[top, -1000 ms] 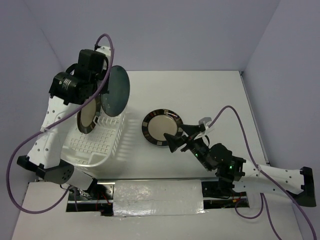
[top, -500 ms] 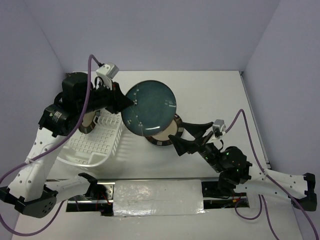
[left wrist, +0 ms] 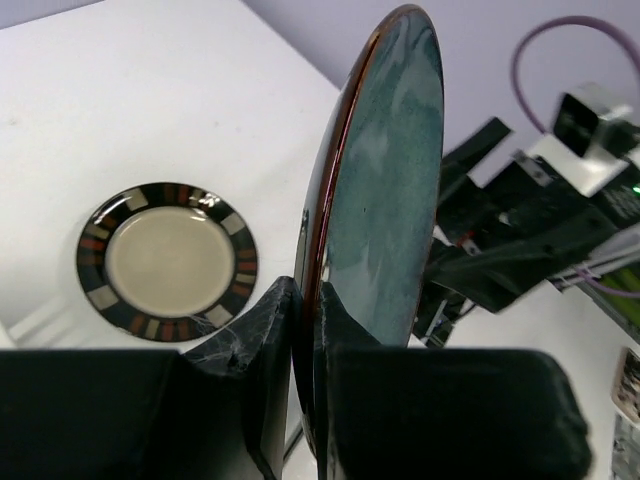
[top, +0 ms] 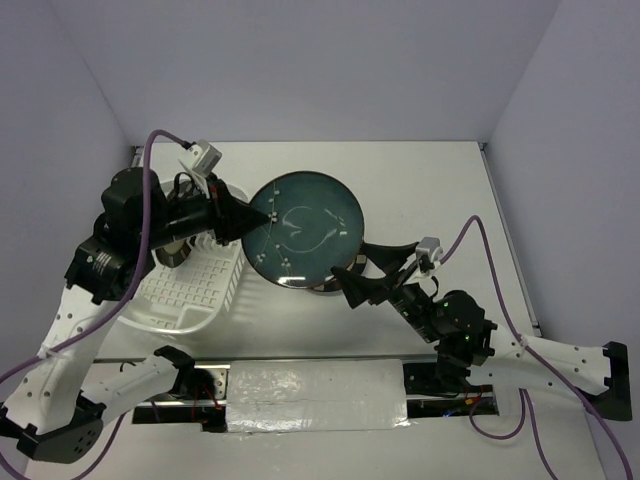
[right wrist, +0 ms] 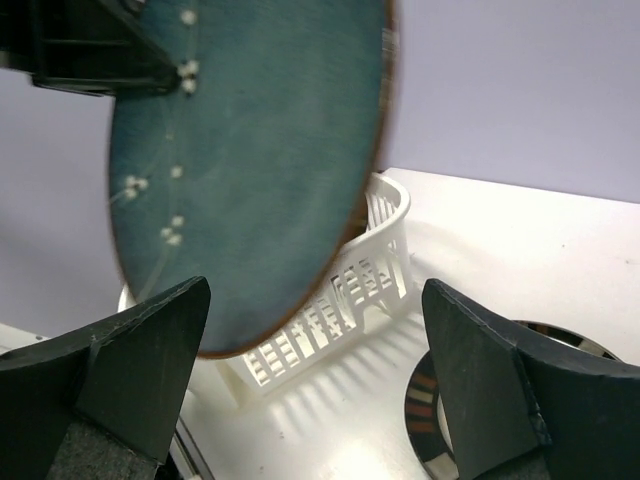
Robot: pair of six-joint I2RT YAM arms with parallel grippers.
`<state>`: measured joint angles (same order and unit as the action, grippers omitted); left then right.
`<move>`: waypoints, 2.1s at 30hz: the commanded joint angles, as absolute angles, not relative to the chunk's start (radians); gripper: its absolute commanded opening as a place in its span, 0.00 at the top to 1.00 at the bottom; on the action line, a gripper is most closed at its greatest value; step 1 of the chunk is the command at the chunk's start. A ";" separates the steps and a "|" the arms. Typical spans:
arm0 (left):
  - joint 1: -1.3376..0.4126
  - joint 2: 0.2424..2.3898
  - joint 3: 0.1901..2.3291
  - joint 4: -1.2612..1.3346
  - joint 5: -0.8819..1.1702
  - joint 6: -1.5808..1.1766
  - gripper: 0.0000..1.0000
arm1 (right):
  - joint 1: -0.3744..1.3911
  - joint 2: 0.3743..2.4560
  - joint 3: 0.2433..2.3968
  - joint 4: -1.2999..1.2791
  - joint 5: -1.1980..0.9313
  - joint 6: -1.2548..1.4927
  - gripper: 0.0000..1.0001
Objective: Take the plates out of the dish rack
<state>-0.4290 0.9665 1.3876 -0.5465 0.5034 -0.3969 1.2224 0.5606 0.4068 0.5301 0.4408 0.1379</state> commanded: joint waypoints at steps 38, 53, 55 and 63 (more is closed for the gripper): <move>-0.437 0.943 1.147 -0.283 0.174 -0.439 0.01 | 0.603 0.631 0.644 0.309 0.209 0.520 1.00; -0.813 1.137 0.899 -0.058 -0.268 -0.385 0.01 | -0.267 0.741 0.508 0.311 -0.399 0.856 1.00; -0.854 1.120 0.884 -0.057 -0.340 -0.380 0.01 | -0.333 0.828 0.485 0.378 -0.495 0.879 1.00; -0.965 1.055 0.810 -0.012 -0.486 -0.365 0.01 | -0.393 0.962 0.300 0.630 -0.531 0.951 1.00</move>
<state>-0.9367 1.0809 0.8303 -0.0914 -0.3817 -0.3920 -0.3862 0.9936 0.3279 0.2996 -0.4385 0.8581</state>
